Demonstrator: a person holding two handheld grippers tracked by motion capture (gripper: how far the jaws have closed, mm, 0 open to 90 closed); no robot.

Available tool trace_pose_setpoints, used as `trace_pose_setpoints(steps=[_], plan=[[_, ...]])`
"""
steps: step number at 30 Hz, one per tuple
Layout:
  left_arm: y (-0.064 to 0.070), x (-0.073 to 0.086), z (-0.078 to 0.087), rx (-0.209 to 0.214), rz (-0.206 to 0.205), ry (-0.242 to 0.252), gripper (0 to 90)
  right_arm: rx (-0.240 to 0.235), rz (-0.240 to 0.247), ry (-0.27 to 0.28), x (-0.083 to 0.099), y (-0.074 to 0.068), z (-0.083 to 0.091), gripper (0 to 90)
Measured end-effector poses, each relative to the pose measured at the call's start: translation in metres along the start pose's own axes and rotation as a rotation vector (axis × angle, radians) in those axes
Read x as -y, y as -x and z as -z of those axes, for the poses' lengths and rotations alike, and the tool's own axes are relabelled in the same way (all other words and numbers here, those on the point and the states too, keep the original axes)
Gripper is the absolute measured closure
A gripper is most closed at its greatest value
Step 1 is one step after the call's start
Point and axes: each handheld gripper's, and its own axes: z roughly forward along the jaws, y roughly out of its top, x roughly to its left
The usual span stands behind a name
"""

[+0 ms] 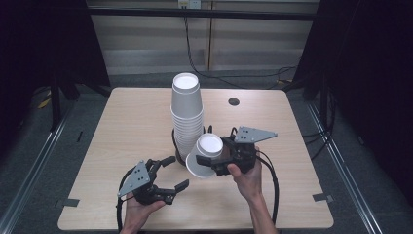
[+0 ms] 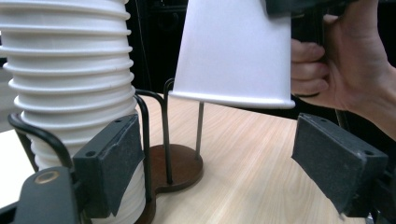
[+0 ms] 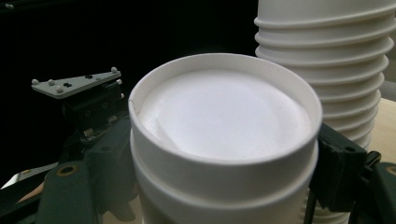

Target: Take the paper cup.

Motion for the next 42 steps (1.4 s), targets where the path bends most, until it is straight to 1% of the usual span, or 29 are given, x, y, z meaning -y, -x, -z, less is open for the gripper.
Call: trace_pose_setpoints(steps=[4,6,8,9,11,13,14,15,16,18,19,23,25,26,28,29,30,31,33,34,38,41,42], plan=[[0.001,0.0,-0.004,0.029,0.009,0.007,15.4,-0.008,-0.01,0.0,0.008,0.001,-0.001,22.0],[0.002,0.0,-0.005,0.034,0.009,0.008,15.4,-0.011,-0.011,0.001,0.009,0.0,-0.002,22.0],[0.003,-0.001,-0.005,0.042,-0.002,-0.001,15.3,-0.017,-0.015,0.005,0.012,-0.001,-0.003,22.0],[0.003,-0.001,-0.006,0.038,-0.002,0.007,15.3,-0.021,-0.016,0.003,0.013,-0.001,-0.003,22.0],[0.004,-0.001,-0.006,0.058,0.004,0.006,15.3,-0.034,-0.016,-0.002,0.016,-0.003,-0.007,22.0],[0.004,-0.002,-0.006,0.058,0.004,0.012,15.3,-0.039,-0.015,-0.002,0.017,-0.004,-0.009,22.0],[0.003,-0.002,-0.006,0.066,0.001,0.012,15.3,-0.043,-0.02,-0.003,0.018,-0.004,-0.01,22.0],[0.003,-0.002,-0.006,0.064,0.001,0.014,15.3,-0.047,-0.024,-0.001,0.019,-0.004,-0.012,22.0],[0.003,-0.002,-0.007,0.076,0.012,0.012,15.3,-0.053,-0.026,-0.004,0.02,-0.004,-0.013,22.0],[0.003,-0.001,-0.009,0.08,0.01,0.002,15.3,-0.062,-0.032,-0.004,0.022,-0.005,-0.016,22.0],[0.003,0.0,-0.011,0.089,0.018,-0.006,15.1,-0.071,-0.03,-0.007,0.024,-0.006,-0.019,22.0],[0.002,0.001,-0.015,0.083,0.019,-0.018,13.2,-0.081,-0.031,-0.013,0.023,-0.007,-0.021,22.0],[0.0,0.0,-0.017,0.091,0.008,-0.036,12.3,-0.088,-0.031,-0.015,0.023,-0.007,-0.023,22.1],[-0.001,0.0,-0.019,0.095,0.016,-0.038,11.5,-0.09,-0.029,-0.019,0.023,-0.008,-0.024,22.1],[-0.001,-0.002,-0.021,0.101,0.015,-0.041,11.0,-0.094,-0.029,-0.022,0.024,-0.009,-0.027,22.1],[-0.001,-0.003,-0.022,0.096,0.008,-0.05,11.2,-0.098,-0.031,-0.019,0.025,-0.009,-0.028,22.1],[0.0,-0.003,-0.023,0.096,0.013,-0.05,11.0,-0.105,-0.037,-0.008,0.025,-0.009,-0.03,22.1],[0.0,-0.004,-0.024,0.089,0.005,-0.051,11.0,-0.104,-0.04,-0.008,0.025,-0.009,-0.03,22.1],[0.0,-0.005,-0.024,0.09,0.001,-0.057,10.9,-0.102,-0.038,-0.01,0.024,-0.009,-0.03,22.1],[-0.001,-0.005,-0.025,0.096,0.008,-0.048,10.9,-0.106,-0.041,-0.009,0.024,-0.009,-0.03,22.1],[-0.001,-0.003,-0.029,0.112,0.018,-0.045,10.7,-0.114,-0.046,-0.01,0.025,-0.01,-0.032,22.1],[-0.002,-0.002,-0.03,0.12,0.012,-0.055,11.2,-0.121,-0.041,-0.01,0.026,-0.012,-0.035,22.1],[-0.002,-0.001,-0.031,0.12,0.017,-0.056,11.4,-0.122,-0.038,-0.011,0.027,-0.012,-0.036,22.1]])
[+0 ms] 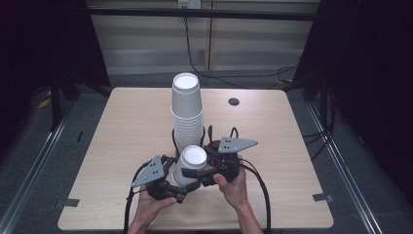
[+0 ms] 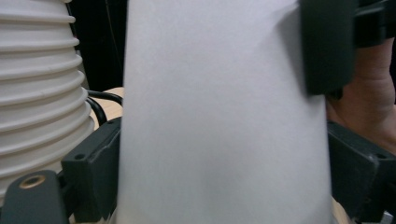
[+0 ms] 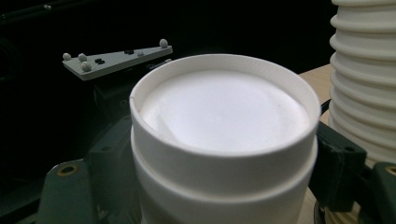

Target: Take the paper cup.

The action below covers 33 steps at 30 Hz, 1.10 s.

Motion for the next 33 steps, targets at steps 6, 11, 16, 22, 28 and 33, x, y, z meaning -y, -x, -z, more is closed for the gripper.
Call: trace_pose_setpoints(steps=[6,11,16,22,28,33], plan=[[0.0,0.002,0.0,0.003,-0.002,-0.019,13.7,0.001,-0.005,-0.005,0.003,0.001,-0.002,22.0],[0.0,0.001,0.002,0.002,-0.003,-0.032,16.3,0.004,0.002,-0.007,0.004,-0.001,-0.002,20.8],[-0.001,0.0,0.004,0.018,0.004,-0.036,17.1,-0.004,0.0,0.0,0.003,0.0,-0.003,16.4],[-0.004,0.001,0.006,0.016,0.014,-0.05,17.1,0.007,-0.01,-0.002,0.002,0.002,-0.001,13.1],[-0.007,0.002,0.009,0.0,0.015,-0.072,17.1,0.007,-0.012,0.01,0.003,0.003,0.003,13.0],[-0.011,0.002,0.014,-0.015,0.002,-0.105,17.1,0.021,-0.006,0.004,0.007,0.003,0.006,13.0]])
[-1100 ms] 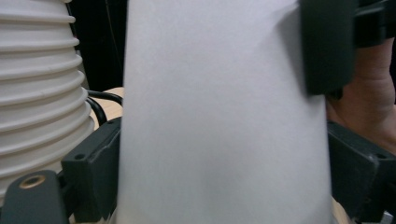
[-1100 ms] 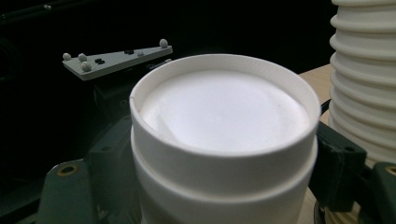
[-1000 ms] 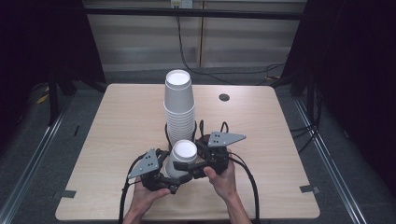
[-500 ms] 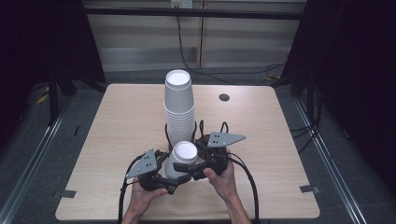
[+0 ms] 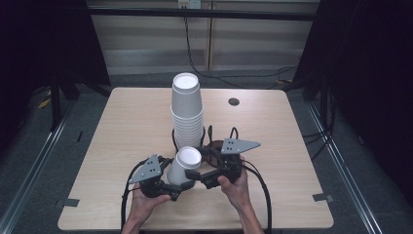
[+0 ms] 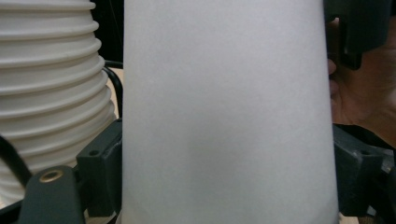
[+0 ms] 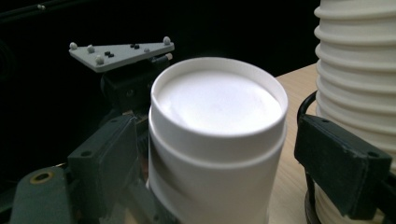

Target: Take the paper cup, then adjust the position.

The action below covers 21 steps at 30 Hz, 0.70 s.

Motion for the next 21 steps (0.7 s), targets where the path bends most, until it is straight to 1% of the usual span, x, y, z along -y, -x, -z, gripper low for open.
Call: trace_pose_setpoints(steps=[2,4,5,7,8,9,10,11,12,13,14,15,16,18,19,20,21], plan=[[-0.001,0.0,0.002,-0.008,-0.008,-0.013,17.0,0.001,-0.002,-0.002,0.002,0.0,0.002,13.0],[-0.003,0.0,0.003,-0.01,-0.006,-0.03,16.9,0.022,-0.004,-0.007,0.004,0.001,0.005,13.0],[-0.003,0.0,0.003,-0.01,-0.006,-0.03,16.9,0.022,-0.004,-0.007,0.004,0.001,0.005,13.0],[-0.004,0.0,0.004,-0.01,-0.004,-0.047,16.9,0.011,0.012,-0.004,0.006,0.0,0.008,13.0],[-0.005,-0.001,0.006,-0.018,-0.014,-0.069,16.9,0.02,0.019,-0.012,0.008,0.0,0.01,13.0],[-0.005,-0.001,0.006,-0.018,-0.014,-0.069,16.9,0.02,0.019,-0.012,0.008,0.0,0.01,13.0],[-0.005,-0.002,0.006,-0.018,-0.019,-0.083,16.8,0.027,0.018,-0.025,0.01,0.0,0.012,13.0],[-0.005,-0.003,0.007,-0.014,-0.019,-0.088,16.8,0.027,0.018,-0.025,0.01,0.0,0.012,13.0],[-0.006,-0.004,0.008,-0.016,-0.029,-0.105,16.9,0.028,0.022,-0.031,0.011,0.0,0.015,13.3],[-0.006,-0.004,0.008,-0.016,-0.029,-0.105,16.8,0.028,0.022,-0.031,0.011,0.0,0.015,13.3],[-0.008,-0.004,0.009,-0.017,-0.036,-0.127,16.8,0.025,0.022,-0.036,0.013,0.0,0.017,13.3],[-0.008,-0.004,0.009,-0.017,-0.036,-0.127,16.8,0.025,0.022,-0.036,0.013,0.0,0.017,13.3],[-0.008,-0.005,0.009,-0.007,-0.041,-0.136,16.8,0.024,0.025,-0.04,0.014,0.0,0.017,13.3],[-0.008,-0.006,0.009,0.005,-0.048,-0.149,16.9,0.033,0.027,-0.072,0.016,0.0,0.017,13.4],[-0.007,-0.006,0.009,-0.001,-0.055,-0.172,16.9,0.044,0.033,-0.097,0.019,0.001,0.018,13.3],[-0.007,-0.006,0.009,-0.001,-0.055,-0.172,16.9,0.044,0.033,-0.097,0.019,0.001,0.018,13.3],[-0.007,-0.006,0.009,-0.014,-0.065,-0.189,16.9,0.042,0.035,-0.103,0.02,0.001,0.018,13.3]])
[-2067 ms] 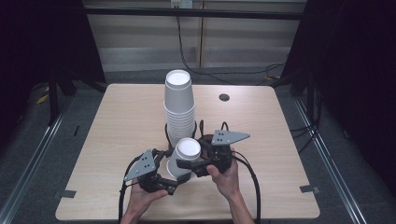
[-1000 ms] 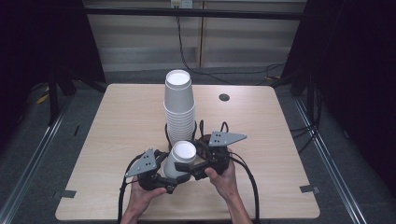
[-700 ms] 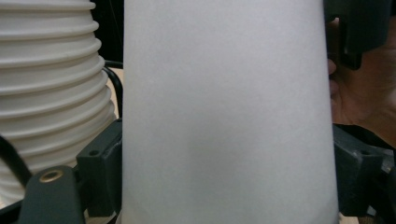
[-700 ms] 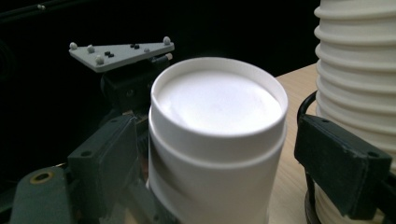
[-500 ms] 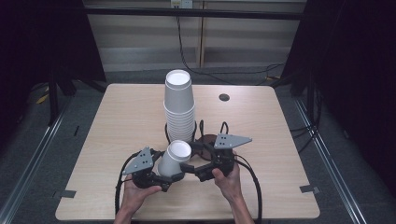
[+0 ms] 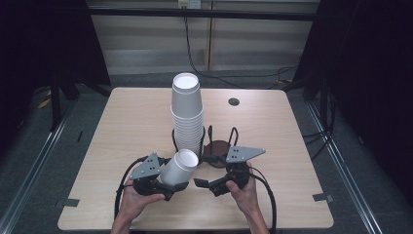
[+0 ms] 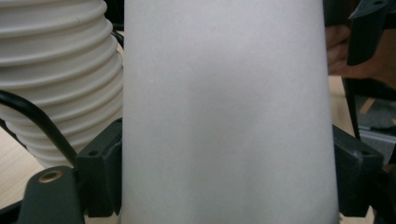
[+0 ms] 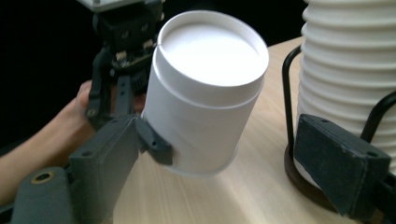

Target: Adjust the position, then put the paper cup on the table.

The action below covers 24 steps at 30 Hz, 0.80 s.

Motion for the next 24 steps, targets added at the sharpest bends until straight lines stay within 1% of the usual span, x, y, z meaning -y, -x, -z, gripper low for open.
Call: trace_pose_setpoints(steps=[2,3,4,6,9,10,11,12,13,15,16,17,18,19,20,22,23,24], plan=[[0.0,0.001,-0.001,0.002,-0.003,-0.022,16.8,-0.011,0.013,-0.028,0.002,0.0,0.001,13.3],[0.0,0.001,-0.002,0.002,-0.014,-0.046,16.9,-0.016,0.018,-0.061,0.003,0.0,0.002,13.1],[0.0,0.001,-0.002,0.002,-0.014,-0.046,16.9,-0.016,0.018,-0.061,0.003,0.0,0.002,13.1],[0.001,0.0,-0.002,0.002,-0.028,-0.074,16.9,-0.006,0.03,-0.085,0.003,0.0,0.002,13.1],[0.002,-0.005,-0.001,0.011,-0.049,-0.104,16.8,-0.016,0.03,-0.106,0.004,0.0,0.004,13.3],[0.001,-0.007,-0.001,0.016,-0.063,-0.117,16.8,-0.018,0.028,-0.122,0.005,0.001,0.005,13.4],[0.001,-0.008,-0.001,0.021,-0.063,-0.122,16.8,-0.018,0.028,-0.122,0.005,0.001,0.005,13.4],[0.001,-0.01,0.0,0.023,-0.079,-0.14,16.8,-0.021,0.027,-0.133,0.006,0.001,0.006,13.4],[0.003,-0.012,-0.003,0.037,-0.098,-0.172,16.8,-0.017,0.033,-0.154,0.006,0.001,0.006,13.5],[0.004,-0.013,-0.005,0.038,-0.116,-0.206,16.8,-0.016,0.042,-0.18,0.007,0.001,0.006,13.5],[0.004,-0.013,-0.005,0.038,-0.116,-0.206,16.8,-0.014,0.046,-0.194,0.007,0.0,0.005,13.5],[0.005,-0.013,-0.007,0.037,-0.115,-0.219,16.8,-0.015,0.049,-0.206,0.007,0.0,0.005,13.5],[0.005,-0.013,-0.008,0.045,-0.123,-0.246,16.8,-0.012,0.055,-0.218,0.007,0.0,0.004,13.6],[0.005,-0.013,-0.008,0.049,-0.132,-0.259,16.8,0.001,0.064,-0.226,0.007,0.0,0.004,13.9],[0.005,-0.013,-0.008,0.049,-0.132,-0.259,16.7,0.001,0.064,-0.226,0.007,0.0,0.004,13.9],[0.005,-0.015,-0.009,0.045,-0.146,-0.283,16.6,-0.02,0.057,-0.238,0.007,0.001,0.002,13.6],[0.005,-0.016,-0.009,0.047,-0.15,-0.292,16.6,-0.019,0.055,-0.249,0.006,0.001,0.001,13.6],[0.005,-0.017,-0.009,0.047,-0.156,-0.3,16.6,-0.012,0.065,-0.263,0.005,0.0,0.0,13.6]])
